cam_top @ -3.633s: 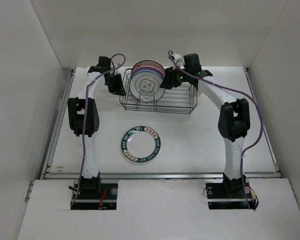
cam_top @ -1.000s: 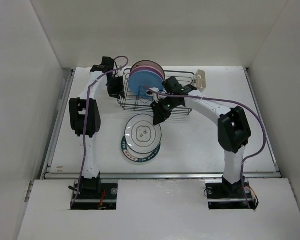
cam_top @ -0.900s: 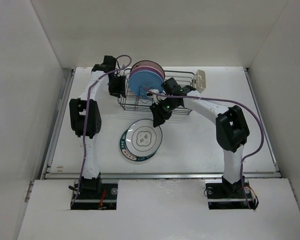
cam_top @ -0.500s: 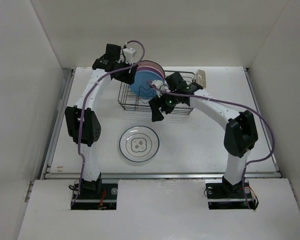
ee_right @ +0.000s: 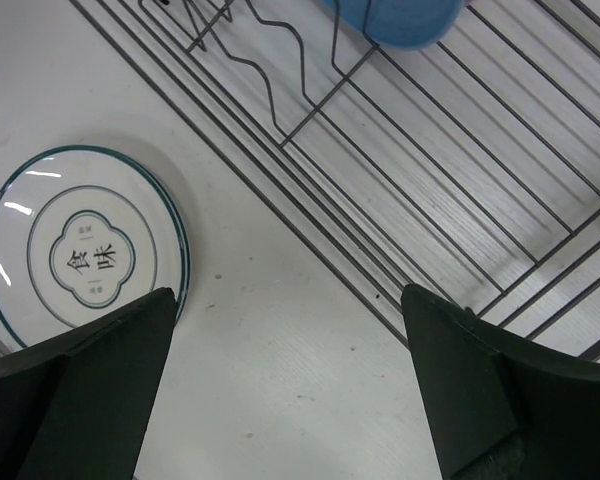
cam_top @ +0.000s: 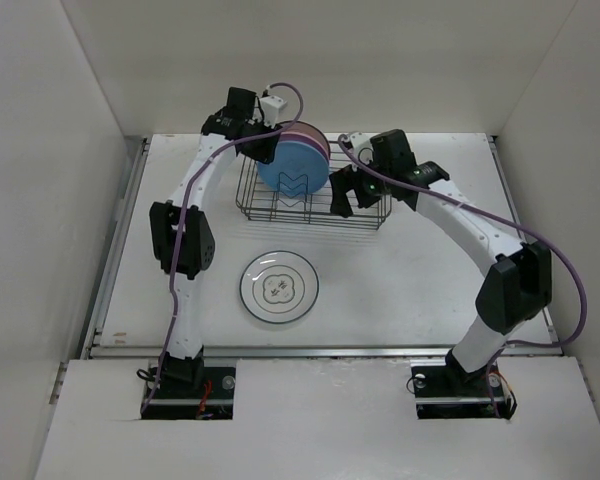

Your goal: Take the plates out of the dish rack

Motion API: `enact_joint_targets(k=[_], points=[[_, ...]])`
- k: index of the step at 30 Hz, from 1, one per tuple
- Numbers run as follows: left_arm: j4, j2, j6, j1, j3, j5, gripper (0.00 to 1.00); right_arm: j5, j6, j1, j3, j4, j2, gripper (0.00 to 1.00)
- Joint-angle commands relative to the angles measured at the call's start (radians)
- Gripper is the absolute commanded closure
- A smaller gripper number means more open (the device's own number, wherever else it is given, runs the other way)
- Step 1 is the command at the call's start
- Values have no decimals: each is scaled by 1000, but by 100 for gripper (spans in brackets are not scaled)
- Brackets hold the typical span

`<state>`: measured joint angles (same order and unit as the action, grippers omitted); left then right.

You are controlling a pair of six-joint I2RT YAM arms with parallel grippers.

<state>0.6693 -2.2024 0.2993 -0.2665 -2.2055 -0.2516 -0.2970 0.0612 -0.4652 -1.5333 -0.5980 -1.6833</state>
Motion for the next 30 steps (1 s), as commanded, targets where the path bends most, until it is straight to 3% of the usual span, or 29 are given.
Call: enact_joint_targets(k=[1,5,10,17,30], points=[[-42,0,14,1,-23,-9,62,32,-26,13,9,60,46,0],[-42,-22,-5,-8,-23,-20,71,51,-35,34,38,79,57,0],[-42,-31,-14,-8,-14,-29,100,73,-54,54,58,92,76,0],[-66,30,-58,13,49,-38,100,104,-72,72,91,129,94,0],[-109,118,-238,56,26,-242,100,44,-113,82,55,280,70,0]])
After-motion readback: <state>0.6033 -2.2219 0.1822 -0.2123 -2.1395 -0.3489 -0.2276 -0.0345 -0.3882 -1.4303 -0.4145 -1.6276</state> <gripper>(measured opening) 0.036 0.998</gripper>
